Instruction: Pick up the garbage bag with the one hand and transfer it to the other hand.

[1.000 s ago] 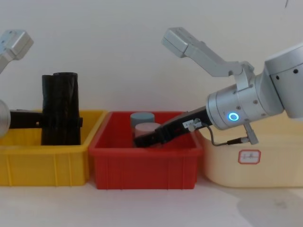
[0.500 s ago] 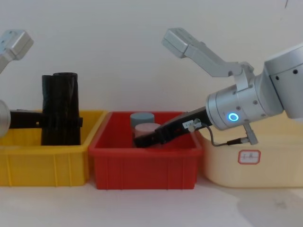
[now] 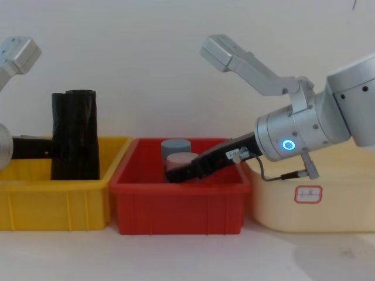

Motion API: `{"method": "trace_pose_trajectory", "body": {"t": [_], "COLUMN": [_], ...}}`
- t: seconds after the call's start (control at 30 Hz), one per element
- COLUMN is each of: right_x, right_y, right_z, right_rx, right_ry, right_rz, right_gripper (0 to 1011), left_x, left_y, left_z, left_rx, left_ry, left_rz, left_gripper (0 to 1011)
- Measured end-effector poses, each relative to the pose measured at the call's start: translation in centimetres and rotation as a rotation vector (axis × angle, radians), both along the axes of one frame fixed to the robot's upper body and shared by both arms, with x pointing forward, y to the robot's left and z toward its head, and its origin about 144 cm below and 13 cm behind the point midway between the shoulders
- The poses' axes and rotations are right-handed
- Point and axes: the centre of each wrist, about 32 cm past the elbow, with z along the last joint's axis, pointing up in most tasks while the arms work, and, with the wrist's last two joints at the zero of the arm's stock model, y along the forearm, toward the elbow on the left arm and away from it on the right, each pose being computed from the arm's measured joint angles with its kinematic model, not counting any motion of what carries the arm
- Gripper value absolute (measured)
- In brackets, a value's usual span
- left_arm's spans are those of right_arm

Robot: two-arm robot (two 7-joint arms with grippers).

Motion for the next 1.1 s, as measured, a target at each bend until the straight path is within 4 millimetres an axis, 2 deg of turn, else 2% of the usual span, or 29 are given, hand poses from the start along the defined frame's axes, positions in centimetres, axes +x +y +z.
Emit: {"method": "trace_pose_trajectory", "body": {"t": [0.07, 0.13, 0.3, 0.8, 1.1], "right_x": [0.00, 0.00, 0.01, 0.01, -0.08], "right_y": [0.00, -0.01, -0.01, -0.02, -0.02], "right_z": [0.00, -0.01, -0.02, -0.02, -0.01], "right_rx": [0.000, 0.000, -0.001, -0.001, 0.000], "right_ry": [0.000, 0.000, 0.000, 0.000, -0.003], "right_rz": [0.000, 0.000, 0.000, -0.001, -0.001], "right_gripper": [666, 666, 666, 666, 666], "left_x": [0.00, 0.00, 0.00, 0.00, -0.01], "left_y": [0.00, 0.00, 0.00, 0.00, 0.01], "left_z": [0.00, 0.00, 0.00, 0.00, 0.08], "left_rx": [0.000, 0.000, 0.000, 0.000, 0.000], "left_ry": [0.000, 0.000, 0.000, 0.000, -0.003], "left_rz": [0.000, 0.000, 0.000, 0.000, 0.000], "left_gripper": [658, 577, 504, 415, 402]}}
